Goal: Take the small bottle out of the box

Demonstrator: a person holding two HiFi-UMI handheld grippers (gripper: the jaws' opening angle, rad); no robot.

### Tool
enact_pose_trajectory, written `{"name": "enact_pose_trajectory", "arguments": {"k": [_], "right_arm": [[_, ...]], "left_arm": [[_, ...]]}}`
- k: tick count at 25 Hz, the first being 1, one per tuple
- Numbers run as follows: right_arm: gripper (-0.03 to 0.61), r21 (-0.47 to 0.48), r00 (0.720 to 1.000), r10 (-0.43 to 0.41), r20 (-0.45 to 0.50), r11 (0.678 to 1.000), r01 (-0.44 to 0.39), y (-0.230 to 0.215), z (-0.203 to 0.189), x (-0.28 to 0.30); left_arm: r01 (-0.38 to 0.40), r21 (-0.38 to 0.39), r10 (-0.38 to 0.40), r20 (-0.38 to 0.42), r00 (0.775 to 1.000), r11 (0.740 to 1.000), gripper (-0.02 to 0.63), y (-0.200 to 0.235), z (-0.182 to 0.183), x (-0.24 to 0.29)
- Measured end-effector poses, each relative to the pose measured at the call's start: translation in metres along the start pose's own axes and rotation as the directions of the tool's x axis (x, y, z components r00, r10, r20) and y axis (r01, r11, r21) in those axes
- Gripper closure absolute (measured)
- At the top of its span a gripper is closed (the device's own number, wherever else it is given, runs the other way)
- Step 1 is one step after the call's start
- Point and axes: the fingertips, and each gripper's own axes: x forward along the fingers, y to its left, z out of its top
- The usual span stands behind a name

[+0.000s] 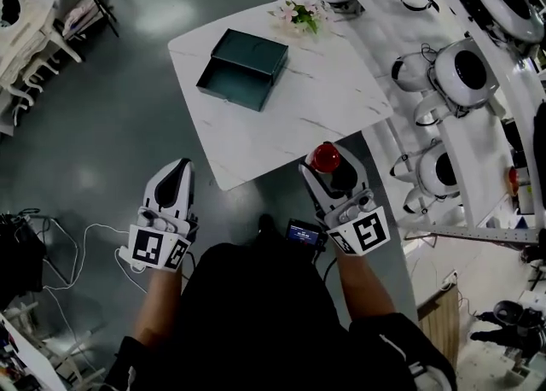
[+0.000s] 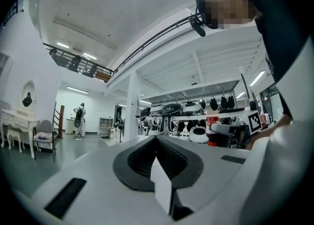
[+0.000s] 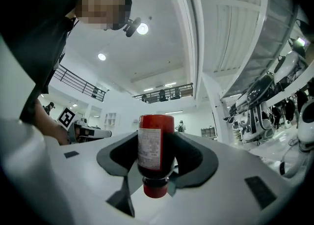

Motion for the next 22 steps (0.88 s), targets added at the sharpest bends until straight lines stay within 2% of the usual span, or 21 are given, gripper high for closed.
{"name": "enact_pose_trajectory", "arguments": {"k": [5,9,14,18,22], "right_arm": [[0.341,0.027,0.999,-0.003,-0.054,1.0,0.004,0.029,-0.022,-0.015],[0.341,0.039,0.996,-0.018,-0.092,0.999,0.021,0.068,-0.031,-0.036],[0.341,0.034,0.992,-0.048,-0.12,0.998,0.052,0.118,-0.031,-0.07],[0.341,0.024,0.986,-0.041,-0.162,0.999,0.045,0.162,-0.034,-0.096],[0.341,0.031,0.979,-0.051,-0.196,0.998,0.059,0.187,-0.034,-0.122]], "left_arm": [[0.041,0.001,-0.041,-0.012,0.999,0.999,0.598,-0.02,-0.009,-0.023],[0.055,0.005,-0.055,-0.024,0.998,0.998,0.598,-0.037,-0.02,-0.063],[0.055,-0.032,-0.056,-0.023,0.998,0.998,0.598,-0.048,-0.031,-0.122],[0.047,-0.07,-0.051,-0.047,0.998,0.996,0.598,-0.051,-0.048,-0.169],[0.069,-0.088,-0.074,-0.064,0.995,0.994,0.598,-0.067,-0.064,-0.197]]}}
